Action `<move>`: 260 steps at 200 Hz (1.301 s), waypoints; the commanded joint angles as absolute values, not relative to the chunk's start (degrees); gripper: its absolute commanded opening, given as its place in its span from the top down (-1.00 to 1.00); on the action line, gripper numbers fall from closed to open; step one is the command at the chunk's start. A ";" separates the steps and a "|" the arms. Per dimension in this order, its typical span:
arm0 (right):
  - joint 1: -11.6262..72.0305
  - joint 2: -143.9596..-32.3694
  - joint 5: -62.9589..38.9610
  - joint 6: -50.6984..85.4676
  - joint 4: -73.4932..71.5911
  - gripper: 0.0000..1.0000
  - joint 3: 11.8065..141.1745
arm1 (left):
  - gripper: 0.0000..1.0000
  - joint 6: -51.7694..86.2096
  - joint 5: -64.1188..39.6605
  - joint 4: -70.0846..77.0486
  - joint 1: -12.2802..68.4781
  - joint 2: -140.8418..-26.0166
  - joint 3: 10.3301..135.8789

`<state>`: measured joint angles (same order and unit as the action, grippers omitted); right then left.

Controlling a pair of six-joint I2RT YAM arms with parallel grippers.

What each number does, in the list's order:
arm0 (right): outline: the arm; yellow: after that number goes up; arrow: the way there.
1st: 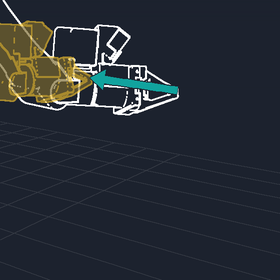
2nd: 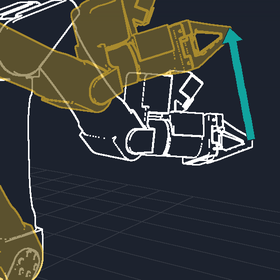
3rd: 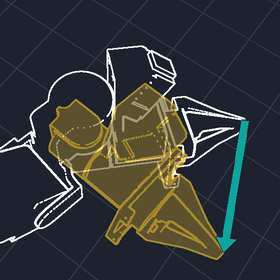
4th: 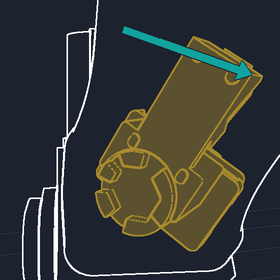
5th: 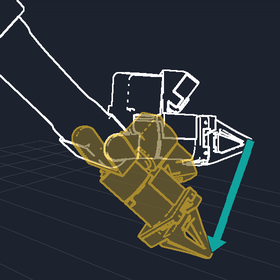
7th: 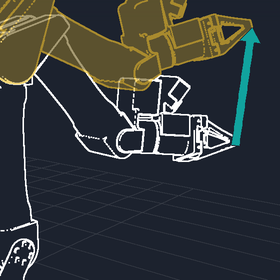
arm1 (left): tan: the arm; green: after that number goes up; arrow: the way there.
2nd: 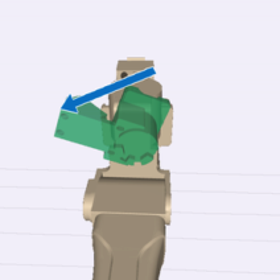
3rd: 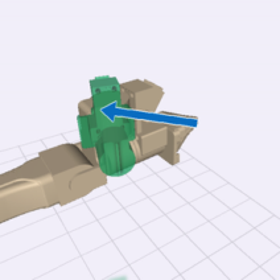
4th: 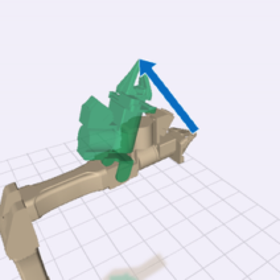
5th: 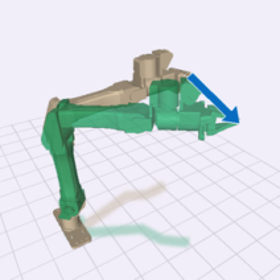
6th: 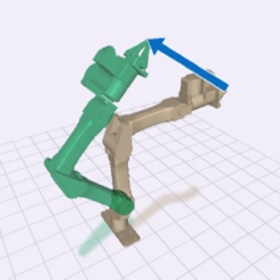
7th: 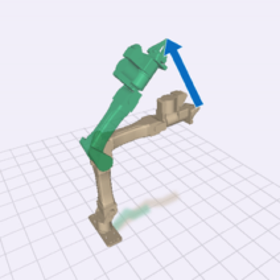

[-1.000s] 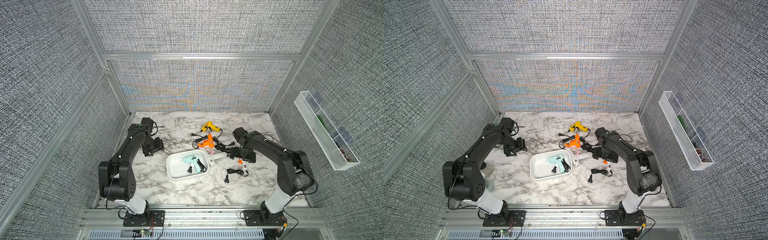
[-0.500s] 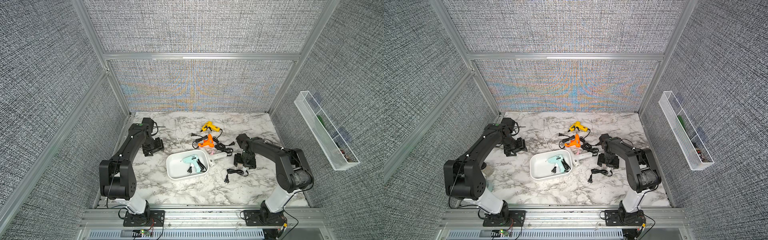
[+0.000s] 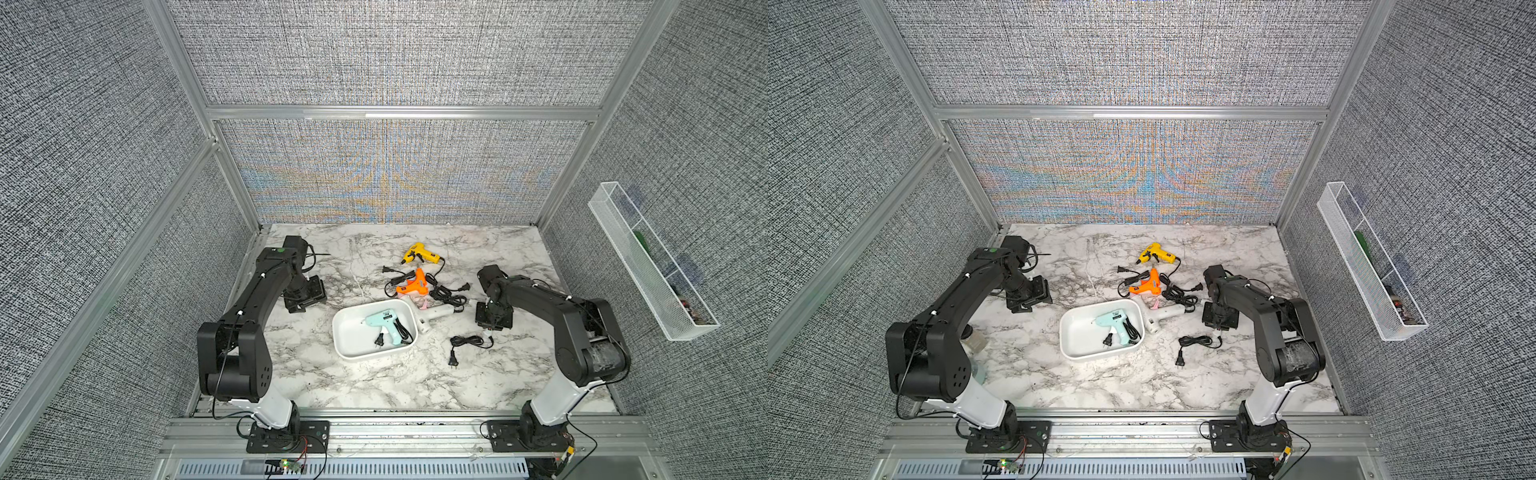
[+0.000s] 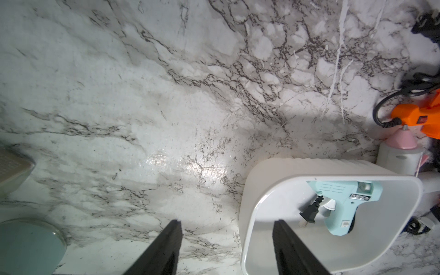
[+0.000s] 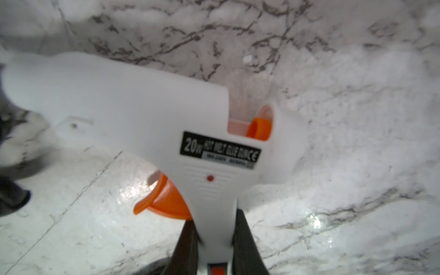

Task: Put the hot melt glue gun into the storage box
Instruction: Pick up the hot melt adhesive gun from the center of the board, then place the hot melt adhesive gun in the storage box.

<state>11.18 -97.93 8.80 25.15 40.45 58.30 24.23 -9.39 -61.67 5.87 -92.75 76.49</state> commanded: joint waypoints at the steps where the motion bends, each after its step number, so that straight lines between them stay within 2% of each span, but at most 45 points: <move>1: 12.12 -95.01 12.25 24.61 44.72 0.94 59.33 | -0.32 23.81 -9.14 -62.32 5.80 -92.60 76.87; 69: 23.08 -86.40 13.53 27.38 58.56 1.00 68.67 | -0.32 23.47 -9.13 -62.21 5.80 -93.77 78.44; 97: 27.49 -87.52 13.97 27.25 63.10 1.00 83.97 | -0.32 23.44 -9.40 -62.05 5.87 -94.32 78.49; 139: 32.78 -96.21 12.18 25.38 68.40 1.00 110.80 | -0.32 23.40 -8.65 -61.94 5.83 -93.87 77.88; 175: 37.55 -103.88 7.19 25.44 69.29 1.00 125.87 | -0.35 25.85 -6.51 -61.71 4.84 -91.62 76.20; 219: 45.48 -110.55 1.71 25.58 66.24 1.00 132.58 | -0.36 29.93 -6.24 -60.38 1.93 -88.01 71.79; 260: 50.97 -112.85 -2.46 24.46 62.98 1.00 127.89 | -0.36 30.06 -6.58 -60.12 1.27 -86.89 69.90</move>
<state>49.15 -112.31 1.50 25.45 66.00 130.65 29.23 -6.96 -60.86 1.37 -87.44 70.43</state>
